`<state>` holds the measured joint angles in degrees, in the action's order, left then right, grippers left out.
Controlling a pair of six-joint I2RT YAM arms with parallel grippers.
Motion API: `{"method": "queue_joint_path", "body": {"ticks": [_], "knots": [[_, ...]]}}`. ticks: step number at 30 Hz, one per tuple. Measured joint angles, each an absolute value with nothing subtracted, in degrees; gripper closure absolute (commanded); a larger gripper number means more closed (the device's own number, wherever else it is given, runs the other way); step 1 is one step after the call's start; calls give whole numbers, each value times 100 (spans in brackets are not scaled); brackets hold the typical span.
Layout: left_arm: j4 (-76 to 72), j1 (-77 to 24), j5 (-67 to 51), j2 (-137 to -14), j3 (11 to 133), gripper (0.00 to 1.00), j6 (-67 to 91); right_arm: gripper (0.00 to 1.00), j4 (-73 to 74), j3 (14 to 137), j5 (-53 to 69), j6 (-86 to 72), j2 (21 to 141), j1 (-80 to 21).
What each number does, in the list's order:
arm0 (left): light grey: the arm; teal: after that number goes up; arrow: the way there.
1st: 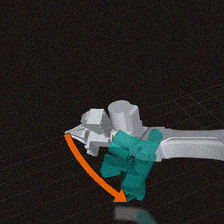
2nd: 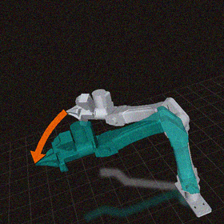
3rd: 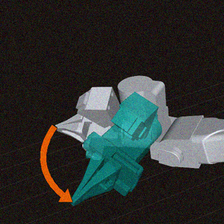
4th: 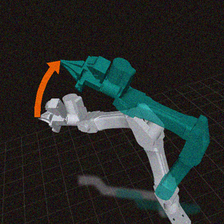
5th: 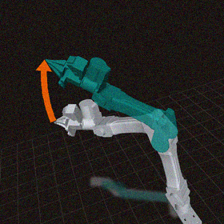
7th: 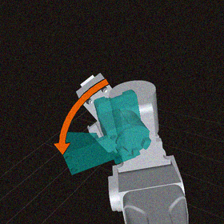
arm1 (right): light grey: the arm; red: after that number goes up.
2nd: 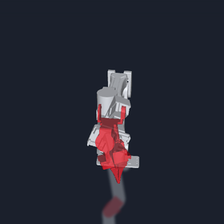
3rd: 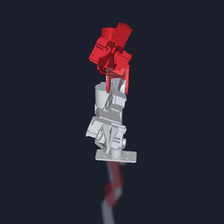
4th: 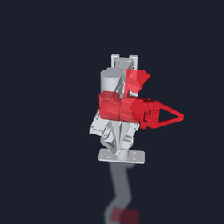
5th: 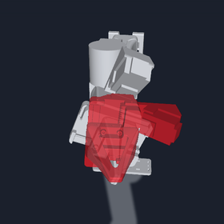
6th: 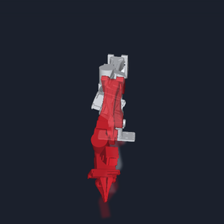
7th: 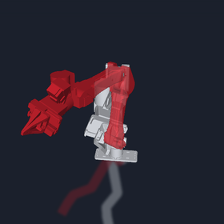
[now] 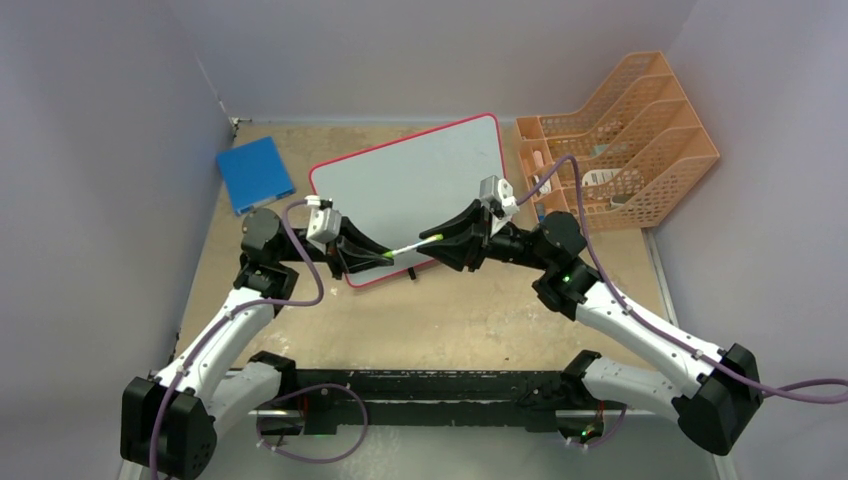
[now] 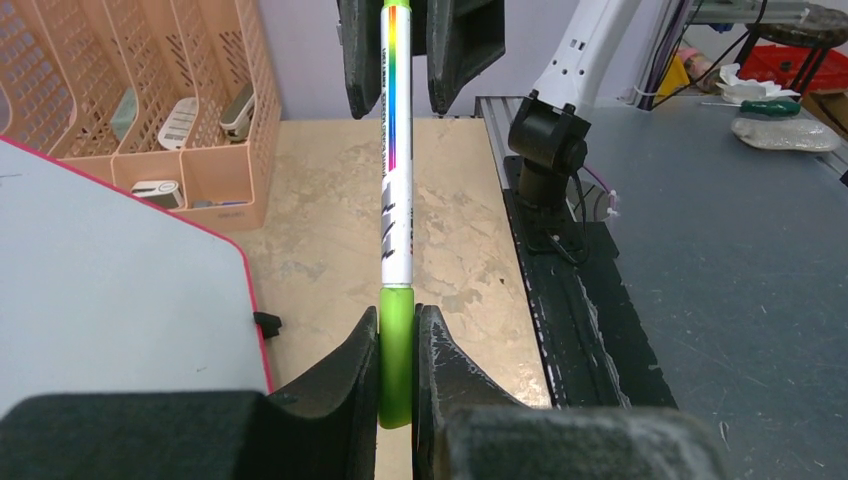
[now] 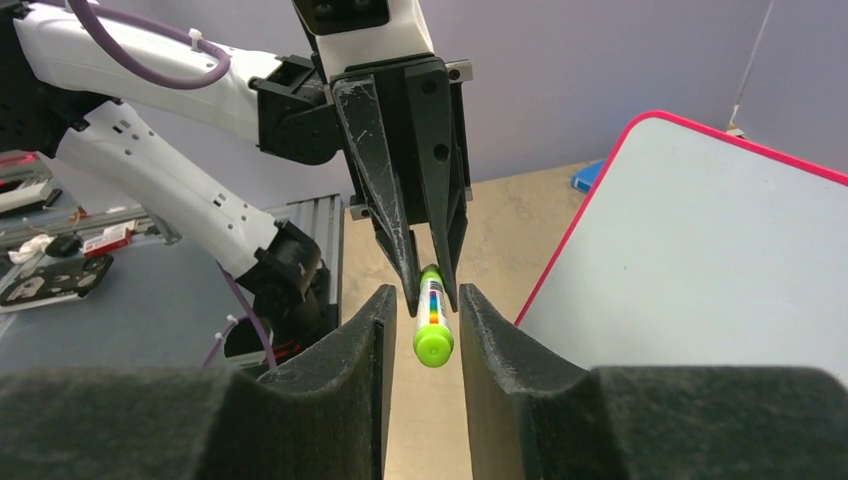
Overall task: Write a sentence on the whiteboard
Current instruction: Open the whiteboard marker at the center of the board.
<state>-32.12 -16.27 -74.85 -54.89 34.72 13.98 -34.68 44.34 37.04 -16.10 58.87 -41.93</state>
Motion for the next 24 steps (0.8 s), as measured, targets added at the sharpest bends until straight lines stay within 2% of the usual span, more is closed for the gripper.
{"method": "queue_joint_path", "body": {"ticks": [8,19,24], "knots": [[-3422,-1680,-7474,-5498,3470,100,1520,100,-3632,4423,3719,-1695,5887,-4193],[-3363,-1695,-7494,-5524,3264,100,1494,100,-3564,4421,3745,-1739,5850,-4193],[-3192,-1695,-7474,-5527,2941,100,1411,100,-3638,4425,3695,-1780,5476,-4160]]}}
